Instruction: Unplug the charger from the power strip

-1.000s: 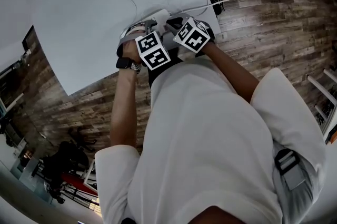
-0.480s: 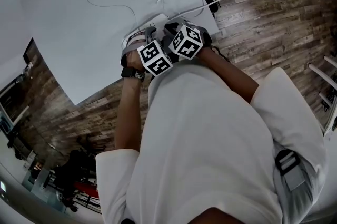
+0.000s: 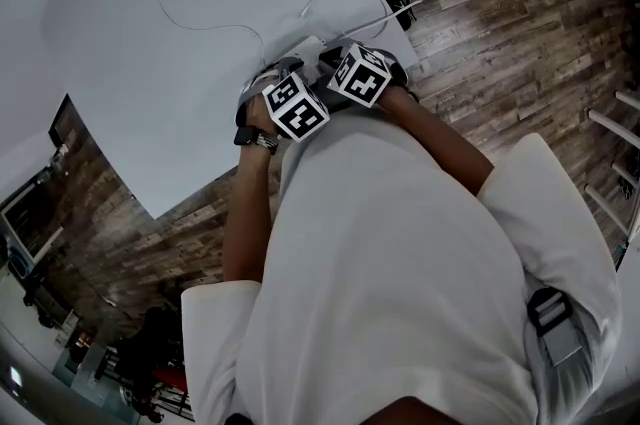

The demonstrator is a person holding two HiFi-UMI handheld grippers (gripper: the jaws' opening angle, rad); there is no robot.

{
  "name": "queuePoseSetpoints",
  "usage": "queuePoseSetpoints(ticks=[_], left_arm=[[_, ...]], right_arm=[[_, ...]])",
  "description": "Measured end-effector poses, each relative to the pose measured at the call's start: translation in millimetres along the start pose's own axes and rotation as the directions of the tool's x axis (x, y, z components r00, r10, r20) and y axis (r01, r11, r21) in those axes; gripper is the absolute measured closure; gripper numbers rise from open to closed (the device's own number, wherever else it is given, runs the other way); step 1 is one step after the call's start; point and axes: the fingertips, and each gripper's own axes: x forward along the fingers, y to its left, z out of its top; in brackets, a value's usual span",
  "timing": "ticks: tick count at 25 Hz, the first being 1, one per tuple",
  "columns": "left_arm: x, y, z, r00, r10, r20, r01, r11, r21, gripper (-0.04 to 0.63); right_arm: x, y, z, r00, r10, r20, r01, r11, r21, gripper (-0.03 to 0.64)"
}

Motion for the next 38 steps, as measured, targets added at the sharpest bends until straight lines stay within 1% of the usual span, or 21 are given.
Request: queuePoseSetpoints(ticks=[3,8,11,17,23,25,28,31,35,38], left_arm=[[1,0,0,1.0,-0.011,0.017,0.011,1.0,-0.003,0.367],[-2,2,2,0.997,-0.049,0.063,0.051,0.999,-0.017,0.367],[-3,2,-1,0.996,-0.051,0.068,0.052,0.999,-0.015,0.367],[-7,-1,2,0.999,-0.019,0.029,0.018,0.999,0.041,0.368],[-7,-1,4,1.0,0.008,0.024,-0.009,0.997,0.072,0.368],[-7,-1,5,1.0,-0.003,0.03,0.001,0.998,0.061,0.368],[-8,0,5,0.998,-0.042,0.055,0.041,0.999,0.021,0.368],[-9,1,5,0.995,-0.072,0.075,0.072,0.997,-0.002,0.368],[-8,4,-2,0.994,-0.077,0.073,0.077,0.997,-0.004,0.368],[-11,1,2,0.994,-0.078,0.072,0.079,0.997,0.0,0.368]], right_arm=[[-1,1,-3,1.0,-0.011,0.013,0.011,1.0,0.023,0.614],[1,-2,1,0.999,-0.036,0.023,0.036,0.999,0.03,0.613],[1,0,2,0.999,-0.042,0.03,0.041,0.998,0.042,0.612],[-1,1,3,0.998,-0.064,0.027,0.063,0.997,0.049,0.612],[-2,-1,2,0.997,-0.07,0.022,0.069,0.996,0.053,0.612],[-3,-2,2,0.997,-0.07,0.024,0.069,0.996,0.06,0.612],[-2,-2,2,0.997,-0.068,0.026,0.066,0.996,0.066,0.612],[-1,-1,3,0.998,-0.064,0.027,0.062,0.996,0.067,0.612],[-1,2,5,0.998,-0.06,0.032,0.057,0.996,0.068,0.612],[-1,1,5,0.998,-0.061,0.036,0.058,0.996,0.067,0.613]])
